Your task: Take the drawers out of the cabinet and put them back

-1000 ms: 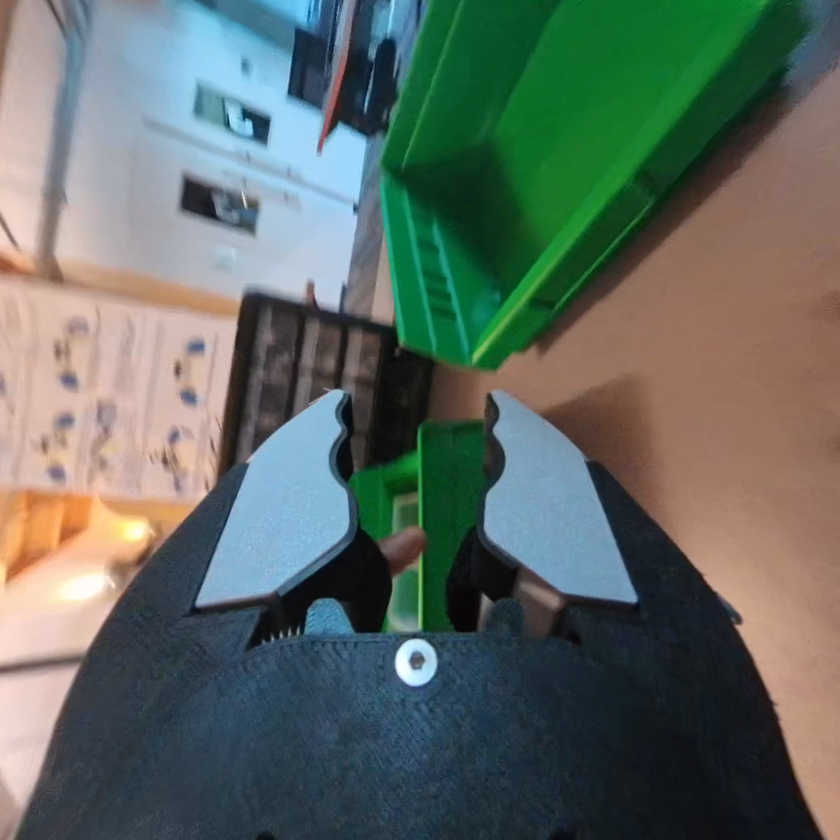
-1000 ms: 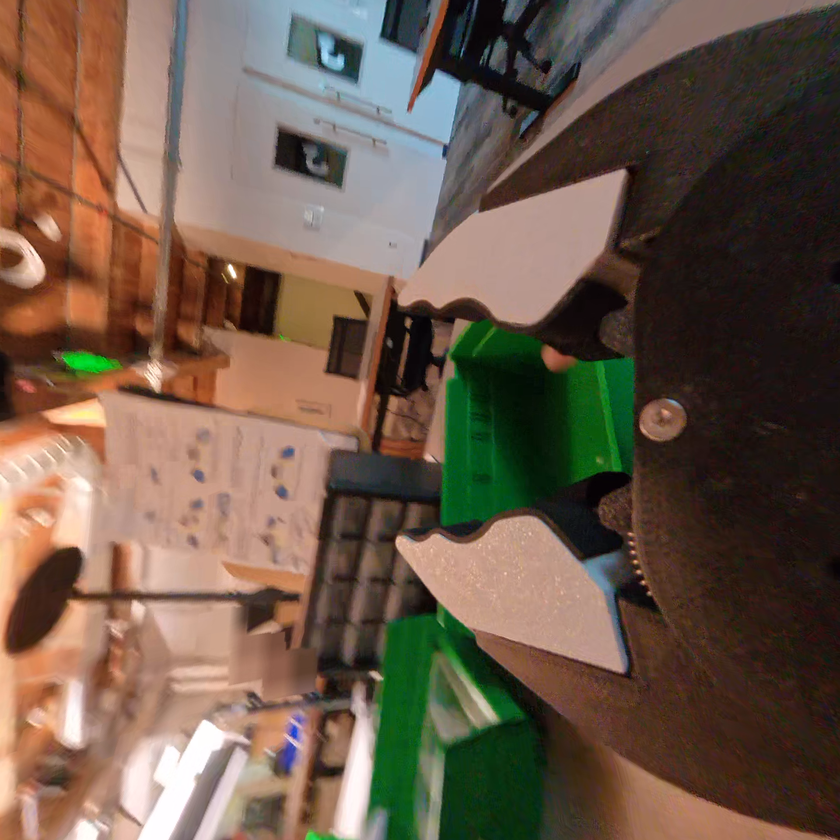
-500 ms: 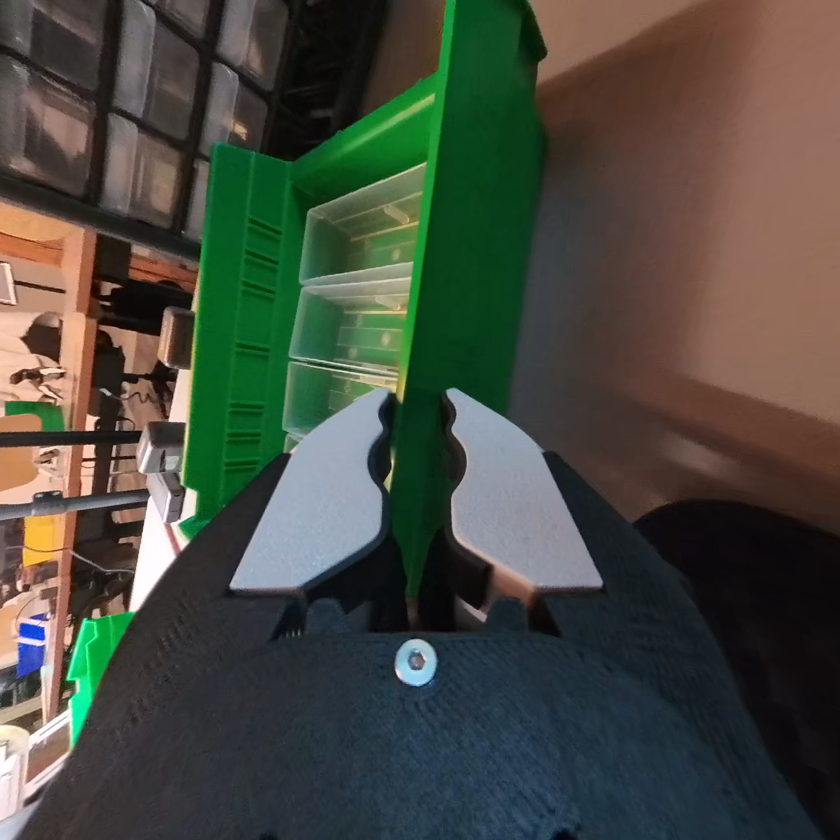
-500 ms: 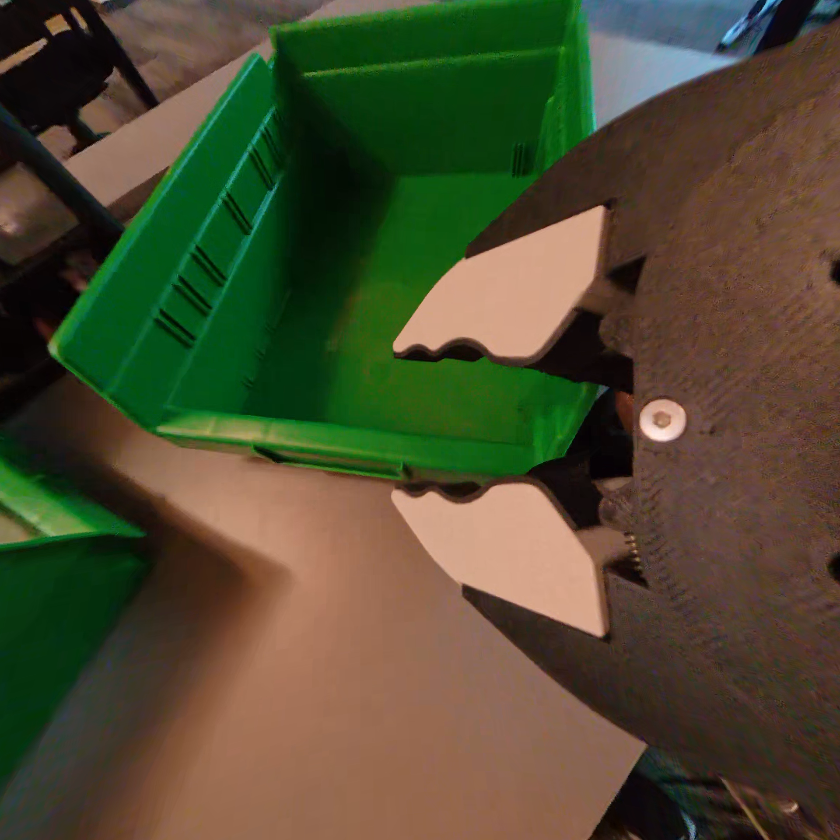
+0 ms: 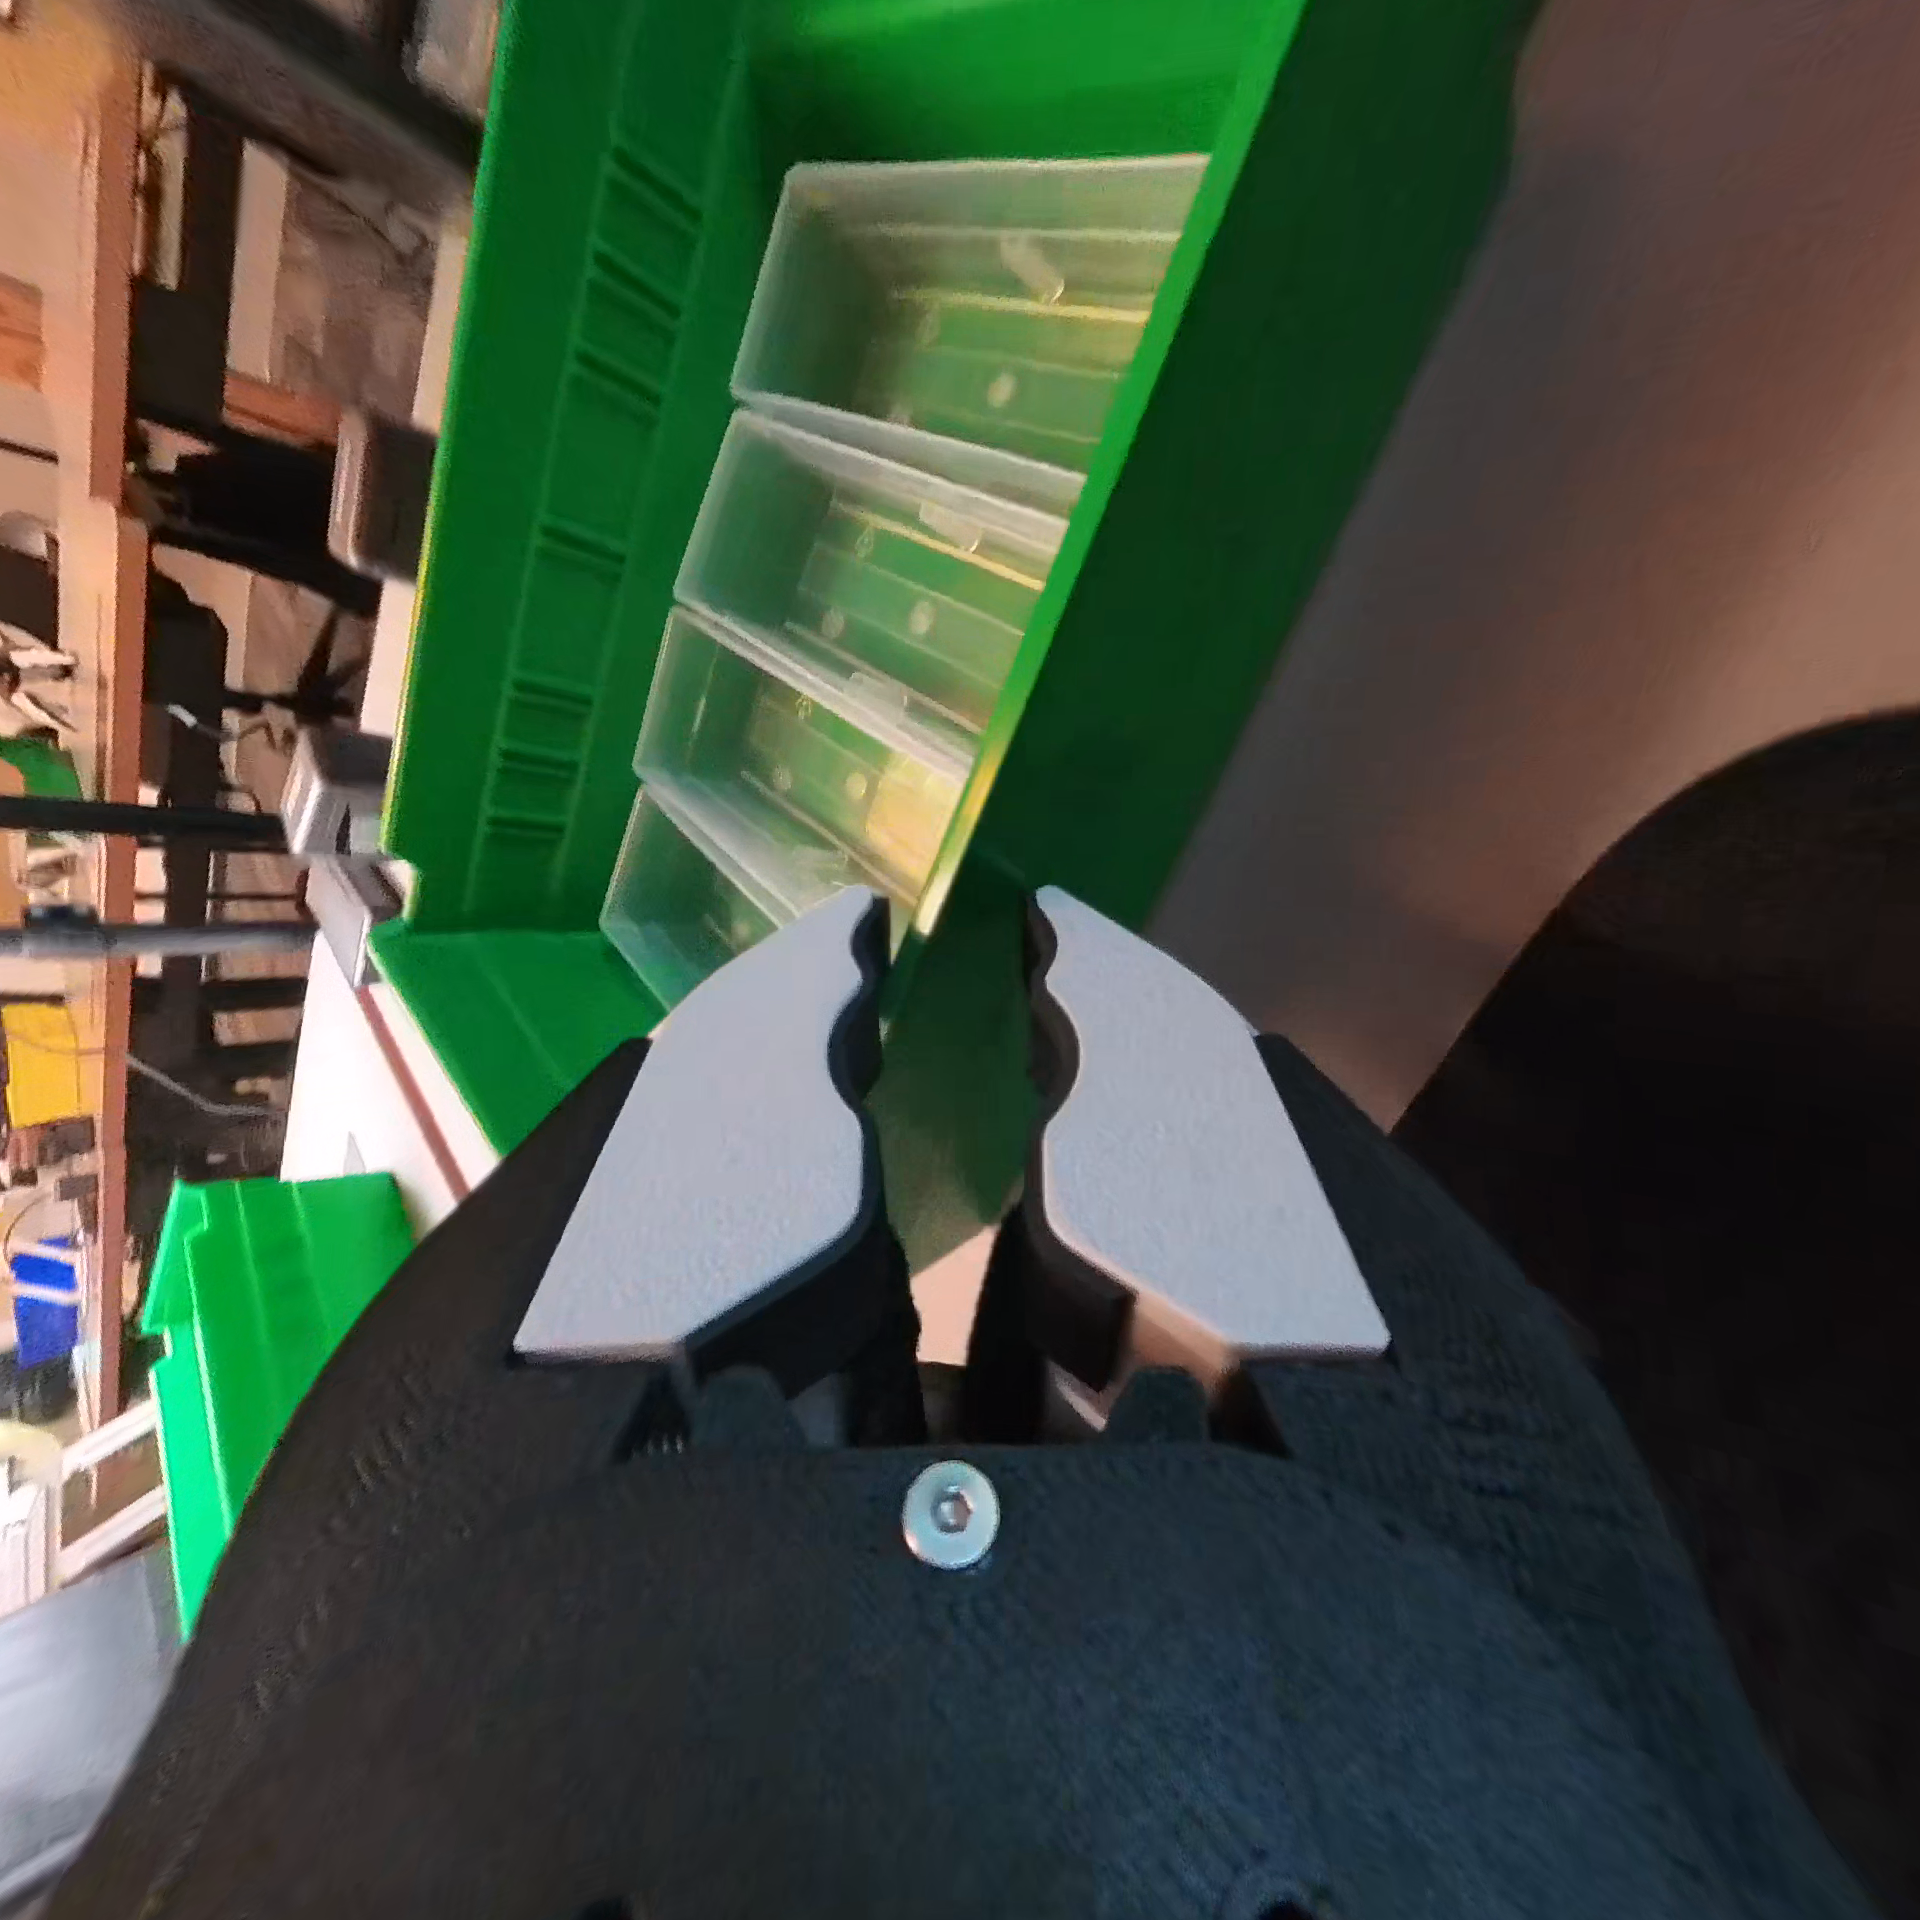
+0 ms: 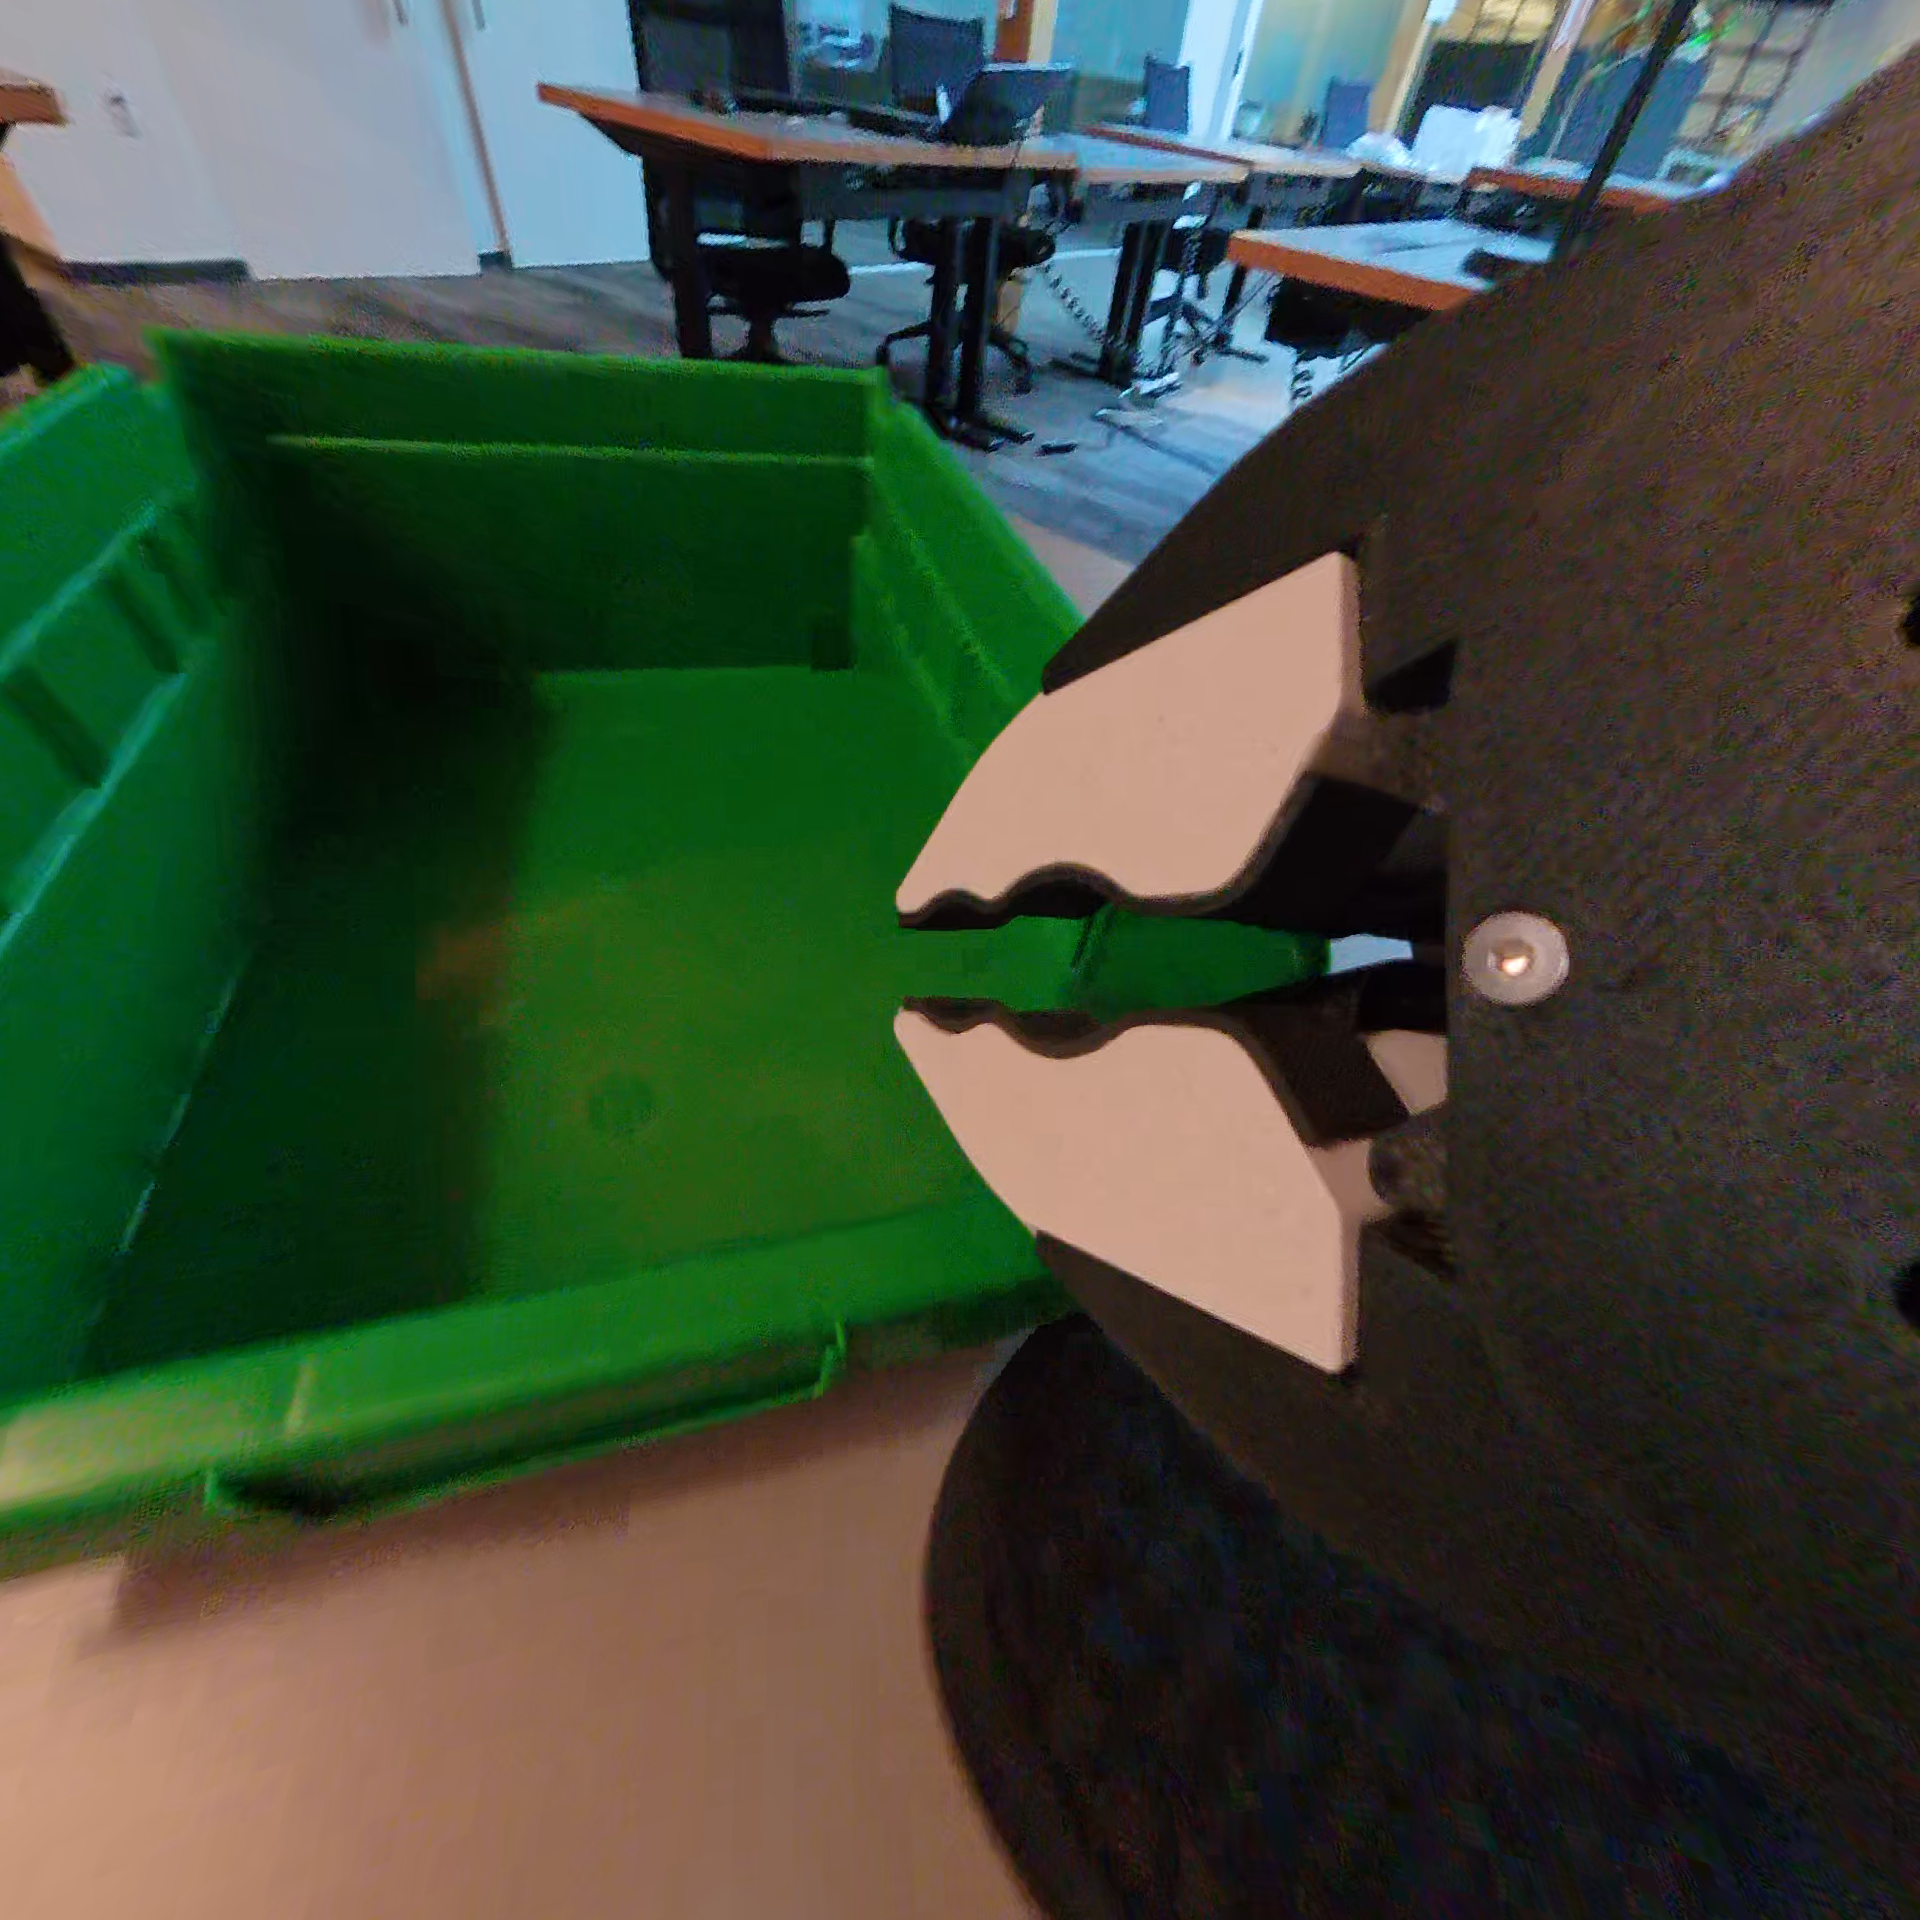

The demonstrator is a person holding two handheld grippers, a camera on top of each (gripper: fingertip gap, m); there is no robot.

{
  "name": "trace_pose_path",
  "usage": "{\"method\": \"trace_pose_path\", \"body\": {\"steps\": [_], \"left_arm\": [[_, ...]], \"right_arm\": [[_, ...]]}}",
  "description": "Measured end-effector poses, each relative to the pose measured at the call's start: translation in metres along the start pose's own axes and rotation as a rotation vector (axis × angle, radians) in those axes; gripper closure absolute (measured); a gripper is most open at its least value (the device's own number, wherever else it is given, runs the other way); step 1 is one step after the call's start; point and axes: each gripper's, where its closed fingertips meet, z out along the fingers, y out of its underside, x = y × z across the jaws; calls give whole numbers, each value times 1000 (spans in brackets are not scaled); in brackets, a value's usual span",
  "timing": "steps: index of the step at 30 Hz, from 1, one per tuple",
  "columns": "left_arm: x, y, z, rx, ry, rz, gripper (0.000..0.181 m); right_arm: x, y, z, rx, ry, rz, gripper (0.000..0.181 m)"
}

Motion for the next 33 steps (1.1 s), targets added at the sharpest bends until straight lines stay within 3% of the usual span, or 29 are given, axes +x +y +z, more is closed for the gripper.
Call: {"method": "trace_pose_path", "body": {"steps": [1,5,7,12,15,18,20,24,28,31,33], "left_arm": [[-3,10,-3,-14,-6,-11,156],[-18,46,-15,-61,-68,-70,151],[-14,43,-21,5,-64,-115,141],[17,-33,-29,276,-24,-116,129],[37,-82,-20,333,-28,2,136],[48,-94,0,260,-22,157,147],[48,-92,5,267,26,132,155],[44,-64,-5,235,161,29,156],[27,-3,-24,91,171,-30,155],[17,49,-42,-57,126,-36,140],[11,54,-54,-43,56,-84,126]], "right_arm": [[8,12,3,-15,13,2,169],[31,45,6,-7,15,69,164],[33,42,-5,76,-38,131,155],[8,4,-43,307,-233,141,129],[-22,-9,-42,283,-328,43,119],[-39,-12,-25,218,-321,-60,117],[-40,-8,-11,168,-274,-103,125],[-37,1,-1,156,-272,-102,149],[-26,21,2,123,-259,-68,157],[-11,43,5,66,-208,-34,155],[-5,49,3,66,-194,-9,153]]}}
